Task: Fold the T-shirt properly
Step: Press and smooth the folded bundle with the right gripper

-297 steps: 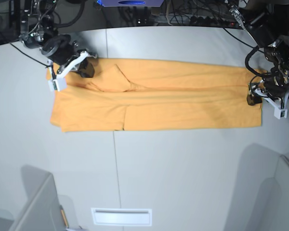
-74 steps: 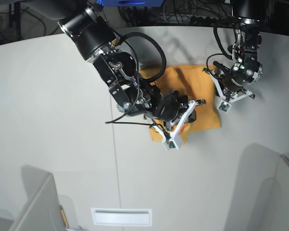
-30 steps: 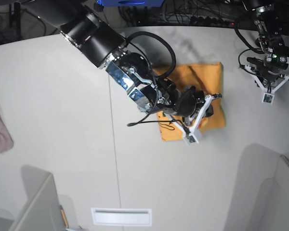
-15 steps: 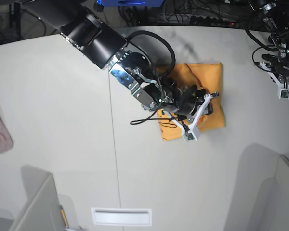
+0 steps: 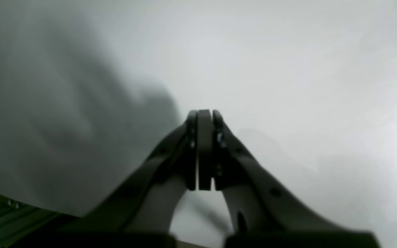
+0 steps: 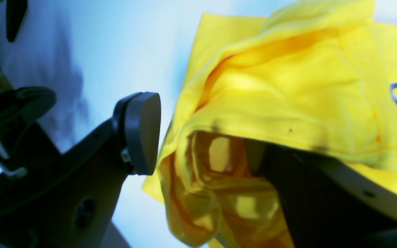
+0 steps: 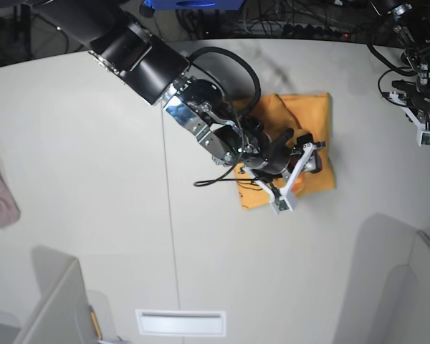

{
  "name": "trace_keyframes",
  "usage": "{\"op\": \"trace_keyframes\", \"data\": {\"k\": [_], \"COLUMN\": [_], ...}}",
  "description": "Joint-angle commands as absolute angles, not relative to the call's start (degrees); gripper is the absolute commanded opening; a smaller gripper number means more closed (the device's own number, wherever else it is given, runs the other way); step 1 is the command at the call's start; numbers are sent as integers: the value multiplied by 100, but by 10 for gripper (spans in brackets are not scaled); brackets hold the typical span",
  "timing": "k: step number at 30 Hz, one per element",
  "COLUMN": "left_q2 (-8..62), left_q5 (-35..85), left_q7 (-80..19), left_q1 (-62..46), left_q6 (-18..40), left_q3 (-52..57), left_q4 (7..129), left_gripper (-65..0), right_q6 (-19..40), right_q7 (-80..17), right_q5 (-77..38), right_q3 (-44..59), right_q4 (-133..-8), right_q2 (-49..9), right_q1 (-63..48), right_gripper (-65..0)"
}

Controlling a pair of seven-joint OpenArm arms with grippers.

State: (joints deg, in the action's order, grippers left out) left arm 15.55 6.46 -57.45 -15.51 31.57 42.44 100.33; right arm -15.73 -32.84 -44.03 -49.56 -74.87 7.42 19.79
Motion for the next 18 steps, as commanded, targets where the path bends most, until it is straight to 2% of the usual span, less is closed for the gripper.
{"op": "trace_keyframes", "data": {"k": [1,12,15,18], "left_q2": [1666,1675,1684,1684], "left_q5": [655,655,655,655], "left_q7": [-5684,-5684,-5684,-5684], "left_q1": [-1525,-1525,-1499,-1473], "left_q6": [3160,3160,3160,3160], "left_q3": [4277,4286,4286,4286], "left_q4": [10141,10149,10149,10141], "left_gripper": [-650,-650,-650,-650], "right_q6": [-1499,-1464,-1446,-1121], "right_q7": [-3196,-2765,-2651,-2563], "right_q5": [-4470,-4470,-4470,-4470], "right_q3": [-5130,-6571,-6905,-6949], "right_q4": [-7591,-7609,-7635,-7908], "right_q2": [857,884,900,900], "right_q1": [2220,2835,2967,2976], "right_gripper": [-297,-294,-269,-261]}}
